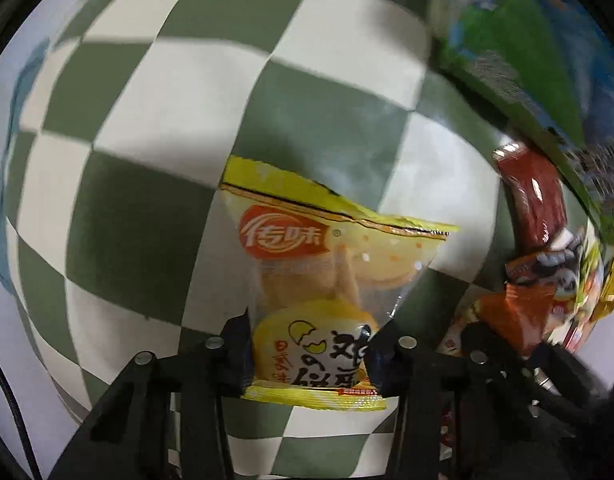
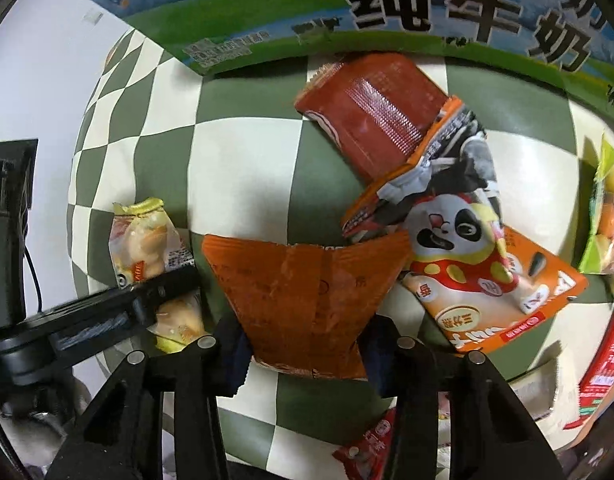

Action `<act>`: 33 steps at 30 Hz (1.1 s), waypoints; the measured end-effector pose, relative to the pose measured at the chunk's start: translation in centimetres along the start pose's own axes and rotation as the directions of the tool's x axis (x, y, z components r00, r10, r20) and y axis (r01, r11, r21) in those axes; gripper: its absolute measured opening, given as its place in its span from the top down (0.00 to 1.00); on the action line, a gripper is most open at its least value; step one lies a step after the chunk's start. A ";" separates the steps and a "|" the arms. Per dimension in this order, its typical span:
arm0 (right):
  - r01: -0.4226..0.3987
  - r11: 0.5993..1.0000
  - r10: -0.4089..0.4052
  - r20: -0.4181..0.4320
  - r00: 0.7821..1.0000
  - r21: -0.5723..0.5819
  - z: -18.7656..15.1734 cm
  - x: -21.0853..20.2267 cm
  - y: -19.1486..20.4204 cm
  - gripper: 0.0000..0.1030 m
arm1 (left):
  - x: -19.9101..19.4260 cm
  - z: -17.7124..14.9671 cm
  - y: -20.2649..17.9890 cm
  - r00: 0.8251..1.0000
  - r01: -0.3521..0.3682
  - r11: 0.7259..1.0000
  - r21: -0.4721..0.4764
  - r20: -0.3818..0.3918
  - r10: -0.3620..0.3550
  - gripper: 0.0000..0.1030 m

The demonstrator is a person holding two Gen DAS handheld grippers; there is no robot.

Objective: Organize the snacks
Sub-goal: 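Carry both bags into the box and open both tools to drop them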

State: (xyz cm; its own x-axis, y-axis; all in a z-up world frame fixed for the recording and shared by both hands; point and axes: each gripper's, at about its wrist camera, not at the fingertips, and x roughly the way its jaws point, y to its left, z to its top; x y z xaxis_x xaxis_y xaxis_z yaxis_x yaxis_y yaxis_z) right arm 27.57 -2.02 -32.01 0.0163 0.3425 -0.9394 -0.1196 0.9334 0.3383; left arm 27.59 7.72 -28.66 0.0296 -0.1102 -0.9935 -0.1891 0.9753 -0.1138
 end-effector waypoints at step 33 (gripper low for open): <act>0.167 0.985 -0.175 0.305 0.936 0.052 21.6 -23.5 -12.3 0.56 | -12.1 15.5 -16.0 0.990 -0.097 0.953 0.287 0.125 0.063 0.63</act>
State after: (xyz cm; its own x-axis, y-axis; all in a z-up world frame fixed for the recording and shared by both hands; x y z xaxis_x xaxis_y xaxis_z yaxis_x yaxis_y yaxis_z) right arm 50.12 -19.23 -12.93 0.3391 0.1902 -0.9213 -0.0638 0.9817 0.1792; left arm 45.44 -3.60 -14.65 0.1399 -0.0233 -0.9899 0.0982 0.9951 -0.0096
